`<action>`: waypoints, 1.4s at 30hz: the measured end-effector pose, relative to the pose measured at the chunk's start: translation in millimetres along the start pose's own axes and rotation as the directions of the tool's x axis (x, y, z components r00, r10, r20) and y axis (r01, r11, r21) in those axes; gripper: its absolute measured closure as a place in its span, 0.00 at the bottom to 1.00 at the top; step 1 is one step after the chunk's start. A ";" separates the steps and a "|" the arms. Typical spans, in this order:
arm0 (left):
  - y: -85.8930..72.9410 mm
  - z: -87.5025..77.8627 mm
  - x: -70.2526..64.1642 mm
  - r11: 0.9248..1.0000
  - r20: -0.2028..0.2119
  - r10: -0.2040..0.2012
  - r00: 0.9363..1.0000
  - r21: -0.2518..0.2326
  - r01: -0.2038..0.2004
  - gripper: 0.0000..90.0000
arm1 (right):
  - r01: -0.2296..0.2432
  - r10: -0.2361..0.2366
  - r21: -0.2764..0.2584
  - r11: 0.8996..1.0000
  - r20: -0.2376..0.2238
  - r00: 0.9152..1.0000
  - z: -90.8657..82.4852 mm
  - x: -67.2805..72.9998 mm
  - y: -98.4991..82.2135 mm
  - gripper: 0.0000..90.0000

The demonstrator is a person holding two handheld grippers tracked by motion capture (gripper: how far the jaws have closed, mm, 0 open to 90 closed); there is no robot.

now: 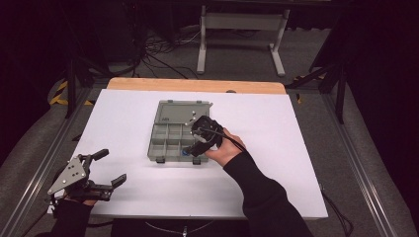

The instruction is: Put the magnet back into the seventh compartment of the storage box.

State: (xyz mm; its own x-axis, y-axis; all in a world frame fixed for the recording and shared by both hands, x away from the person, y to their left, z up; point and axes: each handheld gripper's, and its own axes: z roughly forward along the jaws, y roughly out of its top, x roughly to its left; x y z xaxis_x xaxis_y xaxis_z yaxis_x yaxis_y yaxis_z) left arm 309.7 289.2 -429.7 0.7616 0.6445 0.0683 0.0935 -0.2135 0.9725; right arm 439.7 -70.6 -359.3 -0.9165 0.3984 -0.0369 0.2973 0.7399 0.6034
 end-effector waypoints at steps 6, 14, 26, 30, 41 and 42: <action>0.0 0.0 -0.5 1.000 -0.004 -0.004 1.000 -0.005 0.004 0.02 | 0.004 -0.004 -0.022 1.000 0.010 1.000 -11.9 3.9 -2.0 0.25; 0.6 0.7 0.2 1.000 -0.003 -0.003 1.000 -0.006 0.003 0.02 | 0.002 0.000 -0.073 0.997 0.035 0.999 -31.5 9.5 -11.6 0.19; 1.0 -0.3 2.0 1.000 -0.008 -0.008 1.000 -0.017 0.008 0.02 | -0.001 0.019 -0.192 0.981 0.092 0.996 -66.8 16.4 -37.5 0.10; 1.2 -0.8 2.3 1.000 -0.011 -0.006 1.000 -0.017 0.006 0.02 | -0.004 0.027 -0.226 0.974 0.100 0.995 -75.9 19.0 -46.5 0.08; 1.6 -2.0 2.5 1.000 -0.008 -0.009 1.000 -0.018 0.009 0.02 | -0.025 0.077 -0.333 0.943 0.143 0.987 -97.6 22.5 -80.6 0.01; 1.7 -2.0 2.5 1.000 -0.009 -0.009 1.000 -0.020 0.009 0.02 | -0.024 0.081 -0.354 0.935 0.147 0.986 -98.9 22.3 -85.0 0.00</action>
State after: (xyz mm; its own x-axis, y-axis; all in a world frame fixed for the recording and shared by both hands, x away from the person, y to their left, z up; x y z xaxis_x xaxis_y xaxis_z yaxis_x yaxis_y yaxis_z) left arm 310.4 292.0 -427.4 0.7552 0.6526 0.0617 0.0870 -0.1930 0.9773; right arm 367.5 -178.1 -332.6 -0.8402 0.5322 -0.1042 0.2057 0.4905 0.8468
